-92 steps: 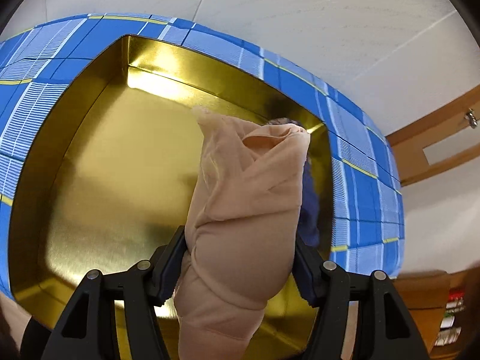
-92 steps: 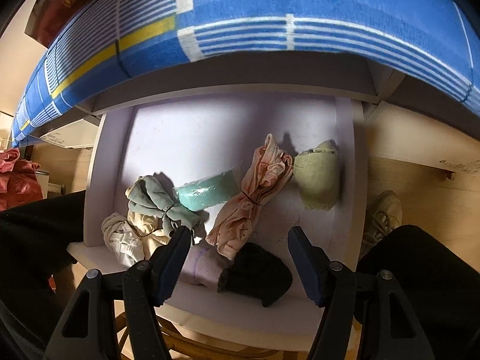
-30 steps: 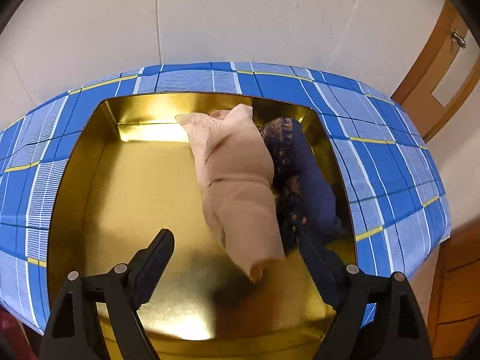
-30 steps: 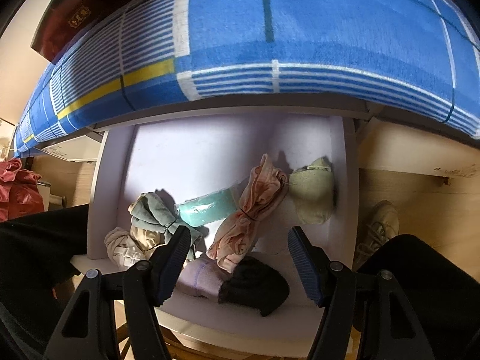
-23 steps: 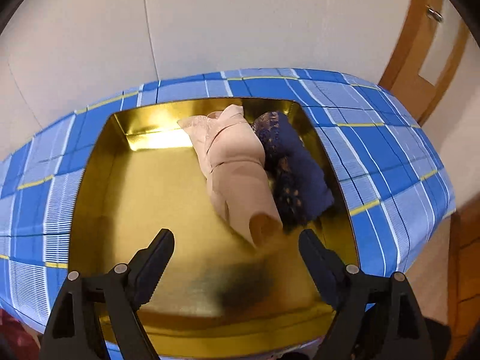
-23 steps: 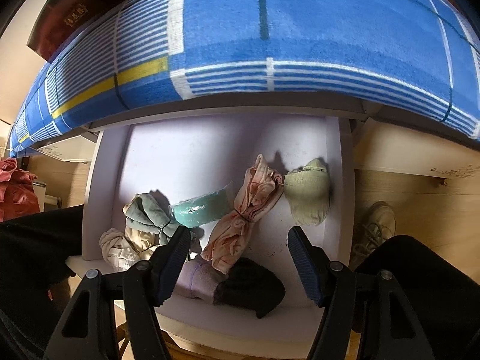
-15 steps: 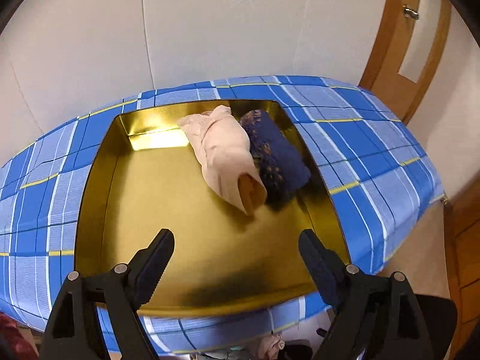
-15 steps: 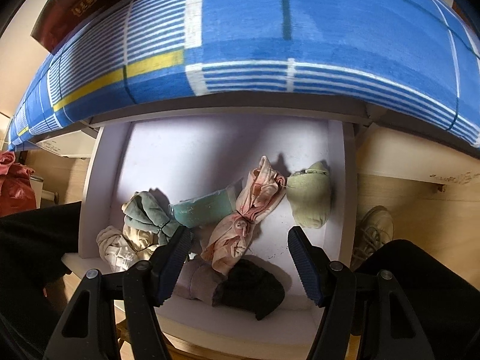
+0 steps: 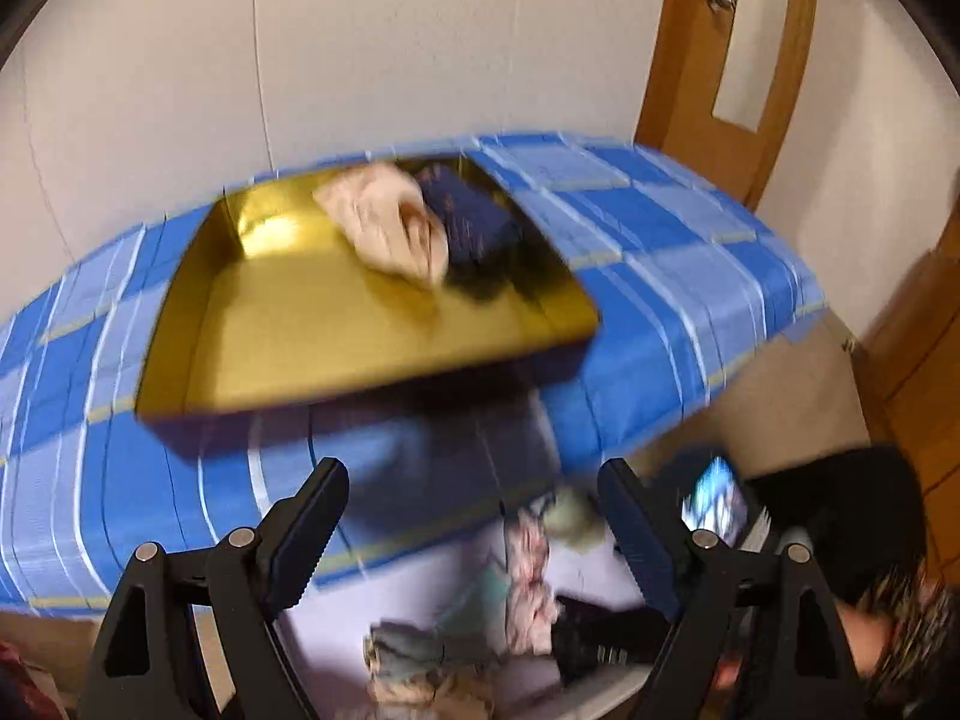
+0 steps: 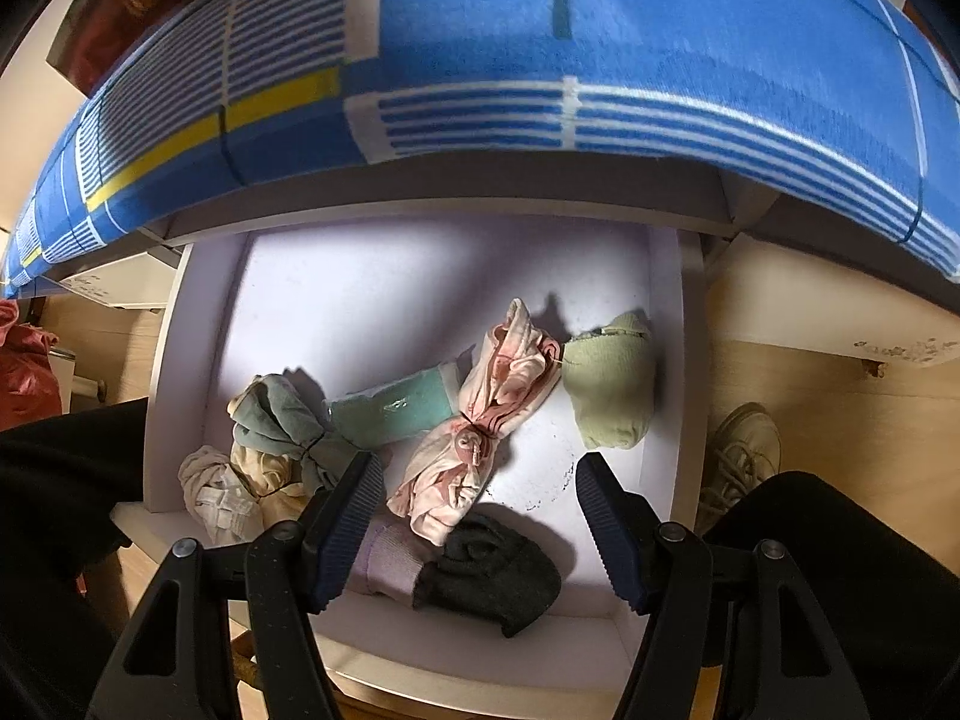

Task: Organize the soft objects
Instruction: 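Move the left tool back down to the drawer clothes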

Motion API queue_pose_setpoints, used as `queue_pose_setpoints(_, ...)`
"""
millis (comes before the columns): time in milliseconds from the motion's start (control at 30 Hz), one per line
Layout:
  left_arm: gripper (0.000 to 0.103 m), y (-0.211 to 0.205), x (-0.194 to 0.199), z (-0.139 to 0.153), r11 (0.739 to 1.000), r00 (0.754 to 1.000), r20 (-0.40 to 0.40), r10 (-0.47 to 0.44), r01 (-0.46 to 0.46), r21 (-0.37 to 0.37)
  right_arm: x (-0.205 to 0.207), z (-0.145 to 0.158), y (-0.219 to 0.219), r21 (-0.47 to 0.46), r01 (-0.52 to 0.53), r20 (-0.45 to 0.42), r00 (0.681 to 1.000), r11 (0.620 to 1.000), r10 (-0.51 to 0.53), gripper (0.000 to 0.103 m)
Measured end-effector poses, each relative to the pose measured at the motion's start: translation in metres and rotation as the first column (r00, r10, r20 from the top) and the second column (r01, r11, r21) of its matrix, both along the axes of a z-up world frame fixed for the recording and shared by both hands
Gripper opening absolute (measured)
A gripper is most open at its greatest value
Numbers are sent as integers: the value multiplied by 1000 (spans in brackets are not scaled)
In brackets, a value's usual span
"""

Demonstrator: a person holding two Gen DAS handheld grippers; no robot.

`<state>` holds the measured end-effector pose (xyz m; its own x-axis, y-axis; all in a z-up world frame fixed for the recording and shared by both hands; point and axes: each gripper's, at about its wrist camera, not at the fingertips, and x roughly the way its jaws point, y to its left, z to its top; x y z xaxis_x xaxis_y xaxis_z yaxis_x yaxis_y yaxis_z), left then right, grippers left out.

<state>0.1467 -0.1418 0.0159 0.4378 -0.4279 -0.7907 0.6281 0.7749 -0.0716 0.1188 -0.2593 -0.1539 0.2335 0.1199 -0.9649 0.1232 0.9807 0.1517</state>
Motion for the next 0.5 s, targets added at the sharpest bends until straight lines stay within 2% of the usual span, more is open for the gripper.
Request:
queue_pose_setpoints(100,86,11,-11,-28,1000,999,-41,17,-16,24,0,-3,-1,-4,7,-11,1000,1000,-7,68)
queue_pose_setpoints(167,86,23,-13,-56,997,993,-96,62,-57,55,0,-6,-2,-1,15,-23,1000,1000,-15,68)
queue_pose_setpoints(267,86,41,-7,-98,986,970,-195,149,-131,99,0,-13,-2,6,18,-47,999,1000,-18,69)
queue_pose_setpoints(367,86,62,0,-141,964,917,-303,259,-226,139,-1,-21,1,7,6,-79,997,1000,-5,70)
queue_pose_setpoints(400,86,66,1,-149,958,902,-326,283,-247,147,-1,-22,2,9,3,-87,996,1000,-2,70)
queue_pose_setpoints(433,86,75,4,-162,944,873,-361,327,-286,163,-2,-25,3,14,2,-98,995,1000,0,70)
queue_pose_setpoints(500,86,84,6,-174,931,843,-396,365,-321,174,-4,-32,2,35,12,-124,992,999,-7,70)
